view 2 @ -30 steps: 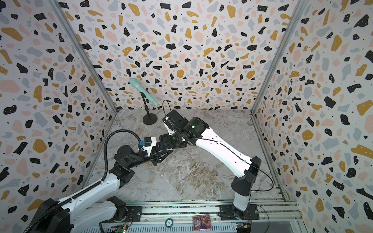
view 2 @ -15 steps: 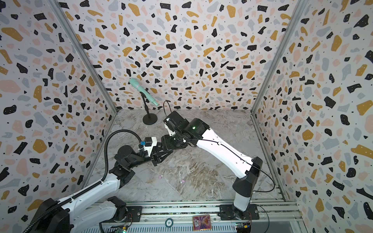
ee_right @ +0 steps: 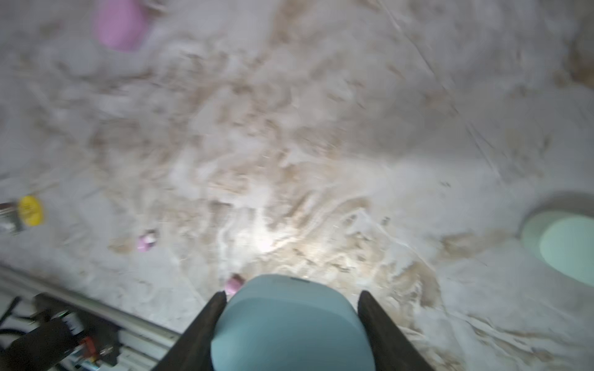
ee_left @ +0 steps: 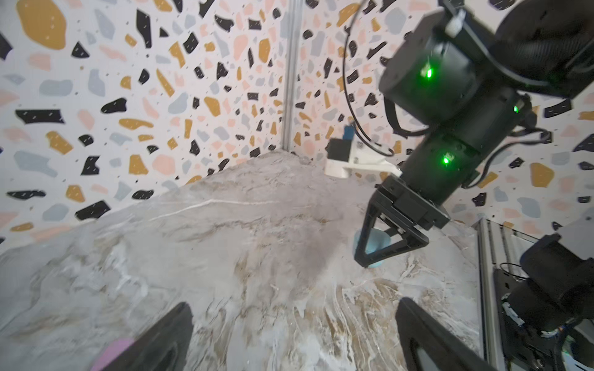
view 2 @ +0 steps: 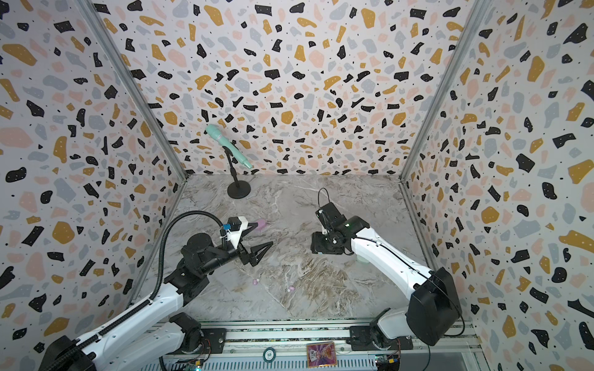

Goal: Insert wireless bluetooth earbuds into charging case
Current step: Place the charging case at the center of the table.

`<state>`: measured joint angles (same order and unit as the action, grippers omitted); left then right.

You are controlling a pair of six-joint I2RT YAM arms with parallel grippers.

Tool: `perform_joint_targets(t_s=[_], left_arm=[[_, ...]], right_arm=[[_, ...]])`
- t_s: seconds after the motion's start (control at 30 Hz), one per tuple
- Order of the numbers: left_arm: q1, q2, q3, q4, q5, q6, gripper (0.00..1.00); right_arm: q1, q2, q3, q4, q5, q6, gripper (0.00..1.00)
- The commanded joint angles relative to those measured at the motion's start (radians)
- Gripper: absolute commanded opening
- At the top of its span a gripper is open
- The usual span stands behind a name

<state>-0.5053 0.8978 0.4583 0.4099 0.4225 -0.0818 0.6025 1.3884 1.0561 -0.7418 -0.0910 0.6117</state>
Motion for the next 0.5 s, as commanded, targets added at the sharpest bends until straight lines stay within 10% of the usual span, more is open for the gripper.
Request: perform_joint_targets(t_s=[0.0,0.47], left_arm=[[0.001,-0.025,0.004,-0.072,-0.109,0.000,1.00],[0.001,-0.026,-0.001,-0.070,-0.162,-0.027,1.00]], right_arm=[[-0.031,-0.022,-0.094,0.143,0.052,-0.040,0.54],[-0.046,0.034,-0.320,0.357,0.121,-0.025,0.55]])
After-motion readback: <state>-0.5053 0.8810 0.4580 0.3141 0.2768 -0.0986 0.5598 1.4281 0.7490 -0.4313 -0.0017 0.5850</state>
